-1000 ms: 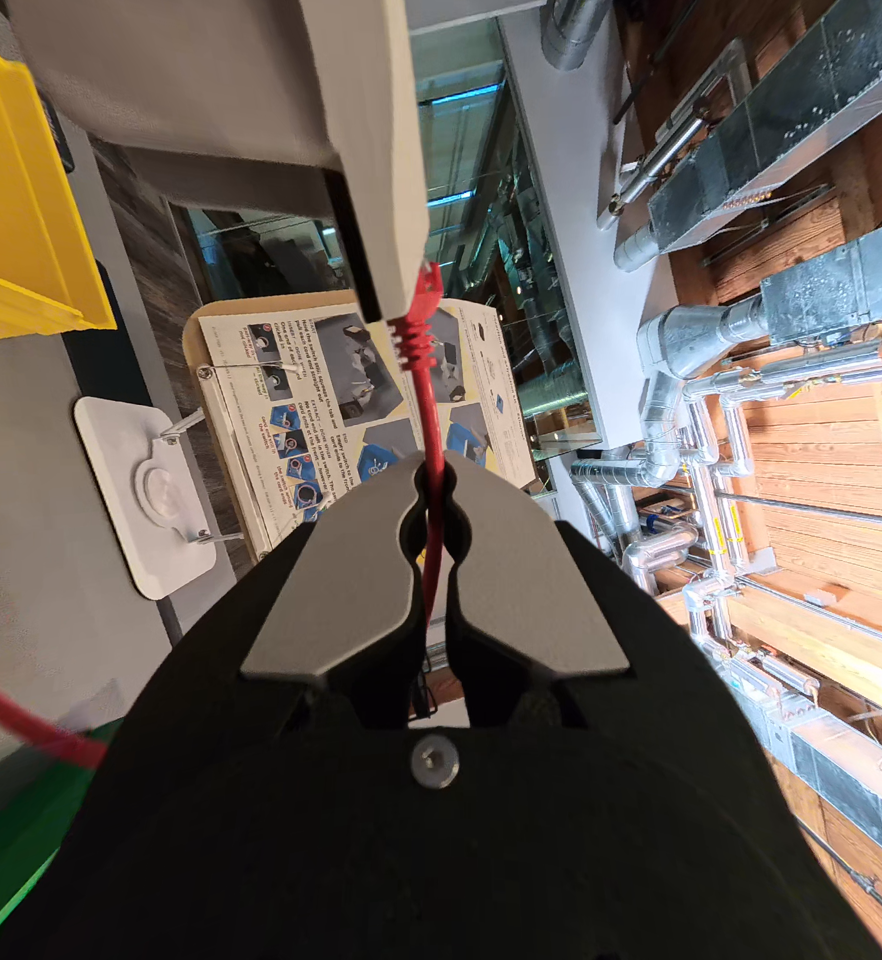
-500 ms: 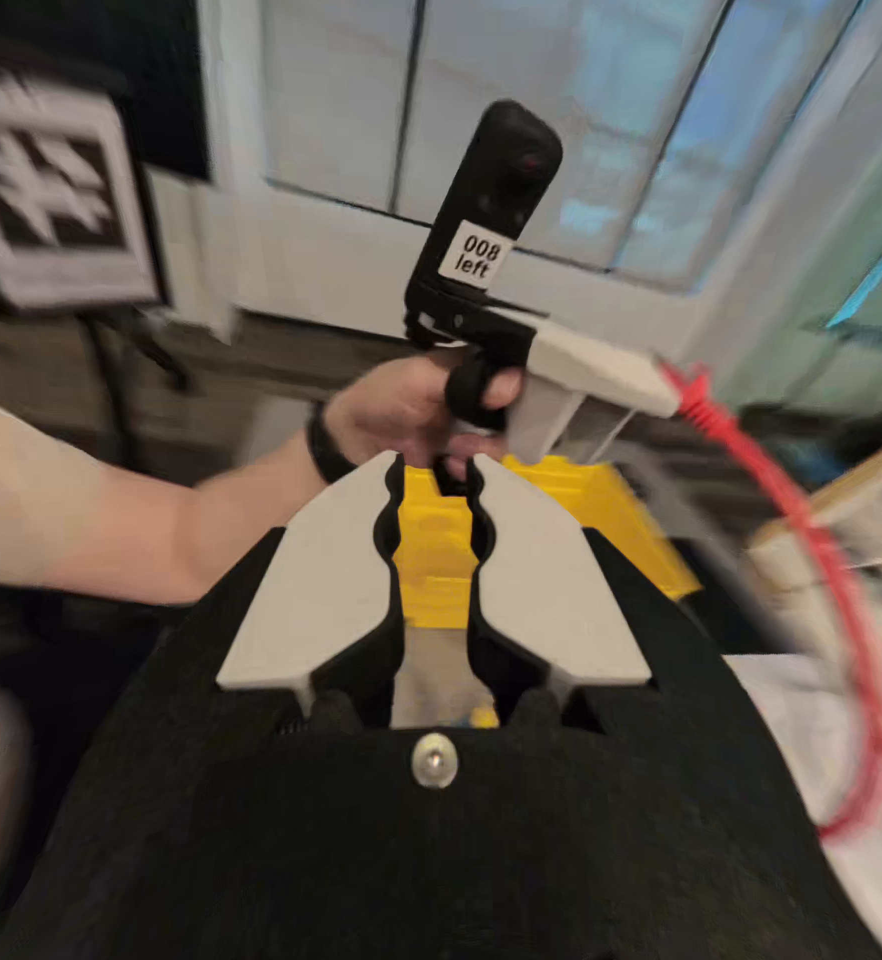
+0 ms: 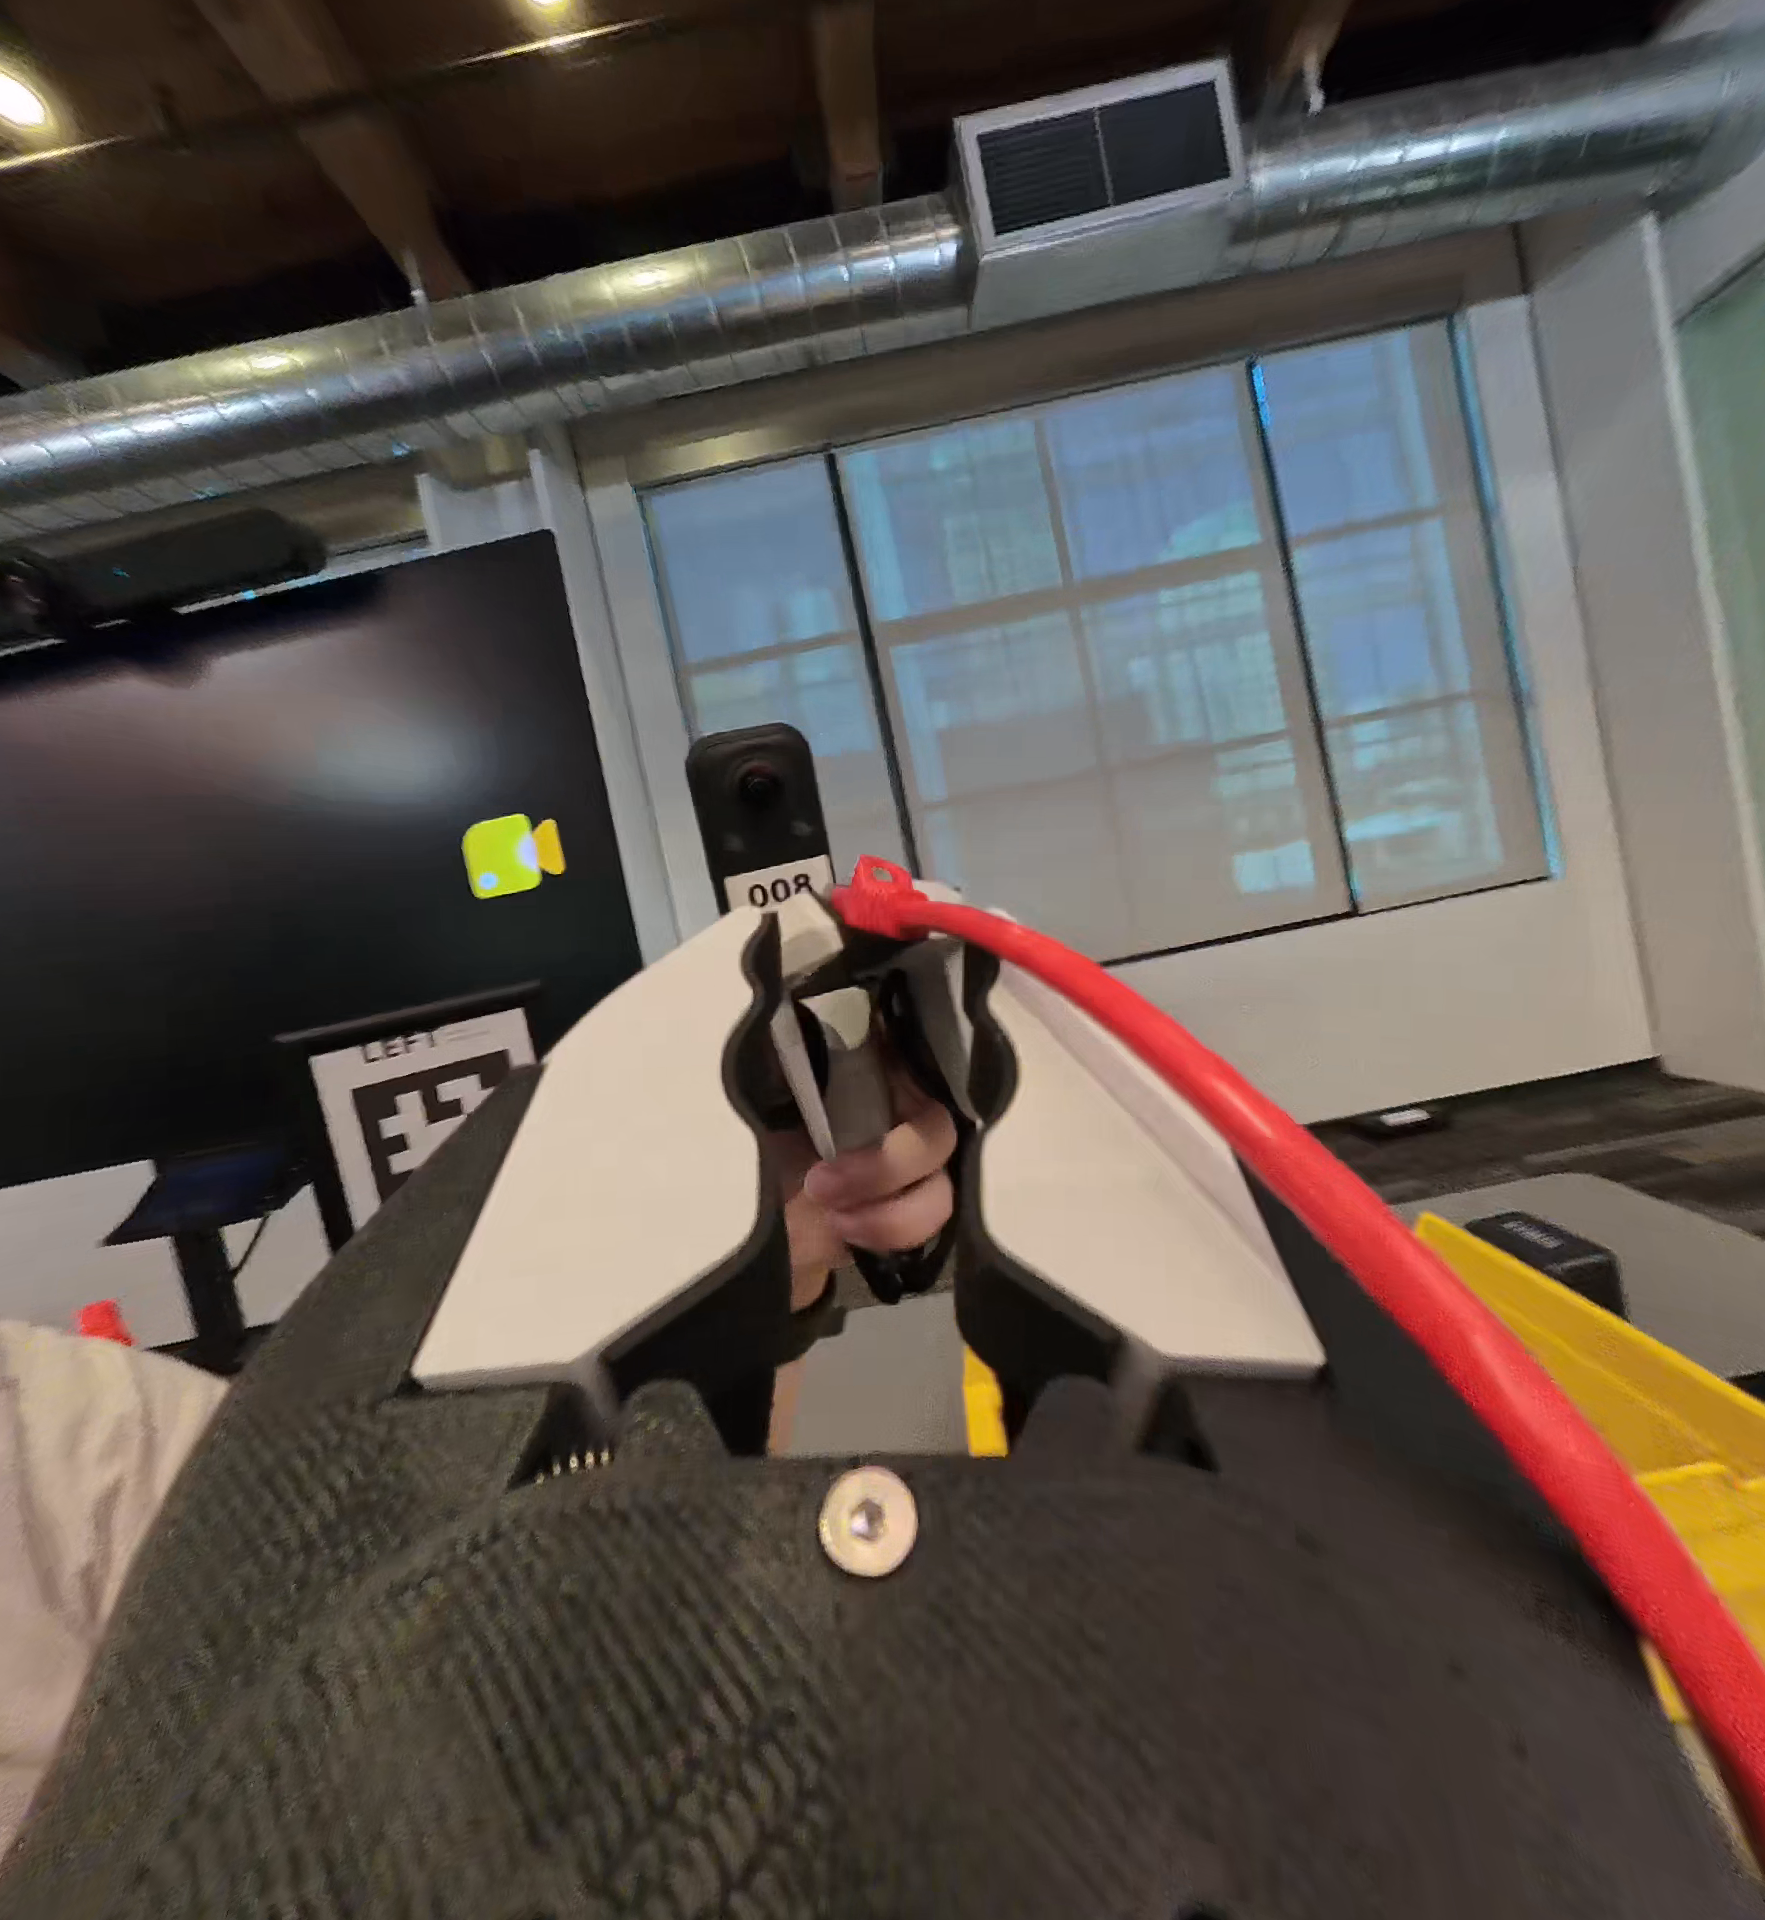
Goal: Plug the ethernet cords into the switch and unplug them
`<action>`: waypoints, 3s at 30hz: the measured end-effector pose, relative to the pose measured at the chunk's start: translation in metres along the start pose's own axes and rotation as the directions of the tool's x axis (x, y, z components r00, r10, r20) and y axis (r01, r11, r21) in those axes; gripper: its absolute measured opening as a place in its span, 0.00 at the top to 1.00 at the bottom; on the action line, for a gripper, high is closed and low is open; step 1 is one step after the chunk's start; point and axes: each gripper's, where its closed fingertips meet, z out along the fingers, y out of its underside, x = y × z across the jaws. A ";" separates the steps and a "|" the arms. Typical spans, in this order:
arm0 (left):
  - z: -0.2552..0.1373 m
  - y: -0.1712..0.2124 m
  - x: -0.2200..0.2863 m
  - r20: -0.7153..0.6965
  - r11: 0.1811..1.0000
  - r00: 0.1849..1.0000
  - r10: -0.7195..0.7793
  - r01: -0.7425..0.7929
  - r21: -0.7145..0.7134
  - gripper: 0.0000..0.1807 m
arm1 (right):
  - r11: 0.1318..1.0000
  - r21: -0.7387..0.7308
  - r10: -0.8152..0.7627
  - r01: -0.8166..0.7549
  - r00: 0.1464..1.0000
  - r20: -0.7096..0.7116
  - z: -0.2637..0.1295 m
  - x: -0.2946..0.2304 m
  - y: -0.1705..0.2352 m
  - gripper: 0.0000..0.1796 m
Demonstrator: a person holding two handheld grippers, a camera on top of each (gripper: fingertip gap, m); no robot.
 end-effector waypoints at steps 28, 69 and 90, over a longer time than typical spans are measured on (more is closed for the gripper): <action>0.011 0.026 -0.037 0.269 0.271 0.132 0.954 -0.763 -0.587 0.91 | 0.883 -0.388 -0.379 0.264 0.888 -0.259 -0.015 0.025 0.012 0.94; 0.010 0.045 -0.015 0.030 0.004 -0.015 0.999 -0.841 -0.540 0.92 | 0.717 -0.589 -0.470 0.374 0.883 -0.012 -0.022 0.007 0.041 0.93; 0.012 0.056 -0.020 -0.044 -0.070 -0.055 0.998 -0.809 -0.584 0.91 | 0.714 -0.621 -0.420 0.324 0.907 -0.010 -0.030 0.014 0.048 0.93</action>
